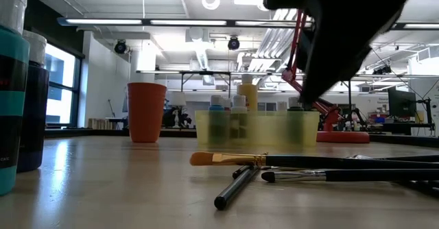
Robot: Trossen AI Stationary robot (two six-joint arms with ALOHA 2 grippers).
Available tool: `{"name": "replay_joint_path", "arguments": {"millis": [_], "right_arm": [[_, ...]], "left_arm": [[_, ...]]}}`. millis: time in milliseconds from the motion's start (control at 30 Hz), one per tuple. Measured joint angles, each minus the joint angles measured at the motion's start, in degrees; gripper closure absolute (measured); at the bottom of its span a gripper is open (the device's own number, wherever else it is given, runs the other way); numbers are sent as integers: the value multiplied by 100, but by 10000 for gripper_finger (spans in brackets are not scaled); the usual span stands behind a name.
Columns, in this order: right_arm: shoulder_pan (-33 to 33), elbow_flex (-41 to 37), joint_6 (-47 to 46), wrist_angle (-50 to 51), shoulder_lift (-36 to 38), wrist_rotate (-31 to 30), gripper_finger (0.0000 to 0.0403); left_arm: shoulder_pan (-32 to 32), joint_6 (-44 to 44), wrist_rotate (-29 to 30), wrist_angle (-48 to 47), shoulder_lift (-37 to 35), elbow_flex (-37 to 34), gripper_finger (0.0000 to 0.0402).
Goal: Pick & Place Paint Supplies
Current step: Put the orange paintbrush into the orange cup
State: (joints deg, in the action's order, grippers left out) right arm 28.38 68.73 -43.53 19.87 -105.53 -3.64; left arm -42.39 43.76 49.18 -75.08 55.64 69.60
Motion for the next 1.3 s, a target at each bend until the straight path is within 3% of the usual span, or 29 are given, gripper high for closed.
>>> {"name": "replay_joint_path", "arguments": {"millis": [167,533,1067,1300], "right_arm": [[48,0,10,24,-252,224,315],[48,0,27,126,-359,57,319],[50,0,180,308,-558,420,320],[77,0,178,358,-642,282,320]], "left_arm": [[-1,1,-3,1,0,0,400],[2,1,-3,3,0,-2,400],[2,1,1,1,-2,-4,400],[2,1,3,3,-2,-4,400]]}}
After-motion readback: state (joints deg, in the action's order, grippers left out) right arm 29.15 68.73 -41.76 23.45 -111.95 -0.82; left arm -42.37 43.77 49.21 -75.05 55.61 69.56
